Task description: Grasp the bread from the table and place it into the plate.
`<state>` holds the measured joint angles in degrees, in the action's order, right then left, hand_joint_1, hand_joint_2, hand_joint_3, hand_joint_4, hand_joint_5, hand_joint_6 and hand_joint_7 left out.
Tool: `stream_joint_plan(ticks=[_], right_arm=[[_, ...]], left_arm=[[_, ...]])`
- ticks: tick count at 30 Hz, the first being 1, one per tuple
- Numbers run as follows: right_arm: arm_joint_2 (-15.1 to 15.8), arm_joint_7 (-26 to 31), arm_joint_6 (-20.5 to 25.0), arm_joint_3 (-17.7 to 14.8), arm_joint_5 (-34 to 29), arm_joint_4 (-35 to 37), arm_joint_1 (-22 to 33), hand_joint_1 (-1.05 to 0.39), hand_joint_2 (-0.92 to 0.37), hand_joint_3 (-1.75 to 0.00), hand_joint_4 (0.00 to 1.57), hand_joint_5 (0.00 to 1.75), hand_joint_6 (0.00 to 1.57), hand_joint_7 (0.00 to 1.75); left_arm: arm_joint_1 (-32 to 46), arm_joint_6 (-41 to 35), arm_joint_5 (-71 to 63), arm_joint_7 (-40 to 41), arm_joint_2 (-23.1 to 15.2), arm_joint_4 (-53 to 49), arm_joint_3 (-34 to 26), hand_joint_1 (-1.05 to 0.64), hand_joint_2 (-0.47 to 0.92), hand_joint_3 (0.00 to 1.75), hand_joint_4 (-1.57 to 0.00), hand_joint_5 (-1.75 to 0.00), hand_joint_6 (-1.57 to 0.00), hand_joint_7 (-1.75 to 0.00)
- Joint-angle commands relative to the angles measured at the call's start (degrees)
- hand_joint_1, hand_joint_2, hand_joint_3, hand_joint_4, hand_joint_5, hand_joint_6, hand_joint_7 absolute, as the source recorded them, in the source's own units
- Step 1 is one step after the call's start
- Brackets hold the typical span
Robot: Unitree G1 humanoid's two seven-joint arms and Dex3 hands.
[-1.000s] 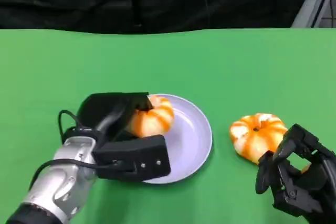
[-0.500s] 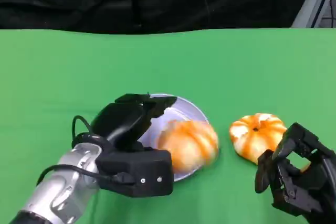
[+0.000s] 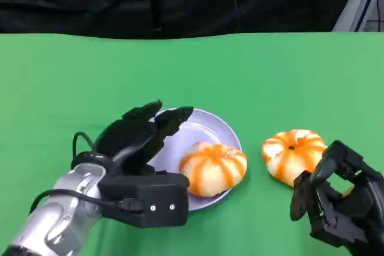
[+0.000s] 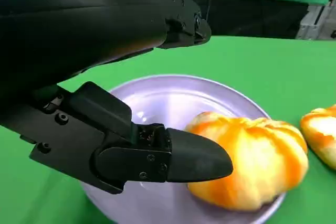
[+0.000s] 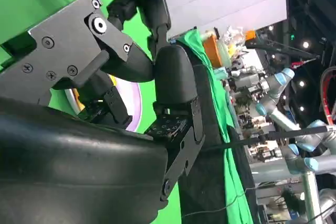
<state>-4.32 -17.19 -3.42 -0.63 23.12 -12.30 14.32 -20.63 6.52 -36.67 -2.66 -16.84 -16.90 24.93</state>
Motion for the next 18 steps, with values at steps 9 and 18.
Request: stream_joint_plan(ticks=[9,18], right_arm=[[0.4,0.0,-0.1,-0.4,0.4,-0.7,0.4,-0.14,-0.42,-1.35,0.88,1.75,0.7,1.65],[0.6,0.0,0.7,-0.4,0.6,-1.3,0.5,-0.14,-0.43,-1.35,0.88,1.75,0.69,1.64]], left_arm=[[8.2,-23.4,47.3,-20.1,6.9,15.9,-23.9,0.08,0.88,0.61,-1.01,-0.3,-0.93,-0.14],[15.2,-40.2,63.8,-24.9,2.7,29.4,-31.6,0.09,0.66,1.41,-0.9,-1.74,-0.77,-1.72]])
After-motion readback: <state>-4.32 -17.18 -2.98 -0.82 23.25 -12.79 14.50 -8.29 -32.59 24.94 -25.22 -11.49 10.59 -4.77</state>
